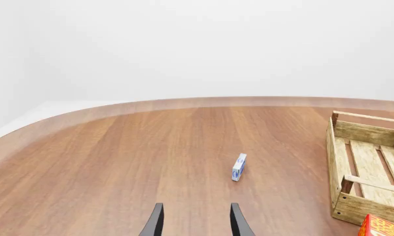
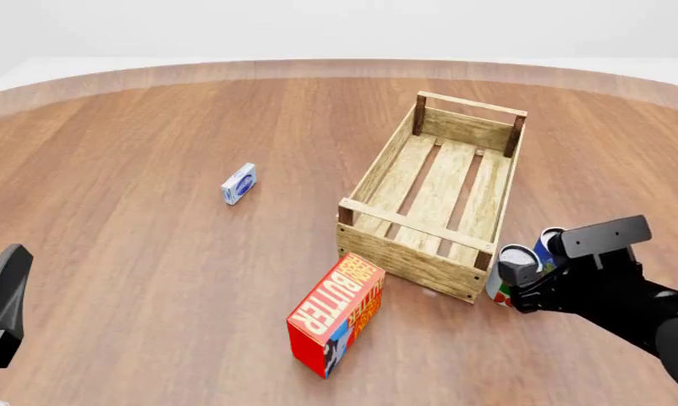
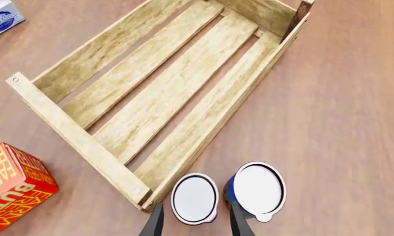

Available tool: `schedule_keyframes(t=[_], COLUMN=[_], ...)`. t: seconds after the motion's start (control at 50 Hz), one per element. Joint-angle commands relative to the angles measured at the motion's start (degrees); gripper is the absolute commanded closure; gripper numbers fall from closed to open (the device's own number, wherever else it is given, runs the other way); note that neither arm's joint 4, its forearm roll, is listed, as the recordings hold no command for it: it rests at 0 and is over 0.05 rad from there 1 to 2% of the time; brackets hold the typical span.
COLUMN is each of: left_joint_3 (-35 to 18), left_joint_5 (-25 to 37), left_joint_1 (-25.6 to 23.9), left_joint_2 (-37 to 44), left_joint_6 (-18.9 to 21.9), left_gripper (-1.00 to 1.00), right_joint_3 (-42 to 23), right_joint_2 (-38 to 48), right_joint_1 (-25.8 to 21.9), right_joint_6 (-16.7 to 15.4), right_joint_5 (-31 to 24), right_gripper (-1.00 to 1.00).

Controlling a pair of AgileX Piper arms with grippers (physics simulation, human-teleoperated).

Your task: Pick up the tomato sauce, and put it in the wooden tray.

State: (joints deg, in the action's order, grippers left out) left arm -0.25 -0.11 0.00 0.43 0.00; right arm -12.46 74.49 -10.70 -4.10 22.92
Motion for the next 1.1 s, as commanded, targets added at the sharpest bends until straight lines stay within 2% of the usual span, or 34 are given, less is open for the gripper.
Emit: schedule_keyframes(t=[0.02, 1.1], left_joint_3=[0.00, 0.00], left_joint_5=[0.00, 0.00], left_joint_1=[0.00, 0.00], left_joint_2=[0.00, 0.00], left_joint_6=[0.00, 0.00], left_gripper=[-1.00, -1.00], right_joint_3=[0.36, 1.25], right_joint_2=[1.19, 7.25], right_joint_1=[0.03, -0.36], right_joint_6=[0.18, 1.63], right_joint_5=[1.24, 7.11], right_gripper=[-1.00, -1.00])
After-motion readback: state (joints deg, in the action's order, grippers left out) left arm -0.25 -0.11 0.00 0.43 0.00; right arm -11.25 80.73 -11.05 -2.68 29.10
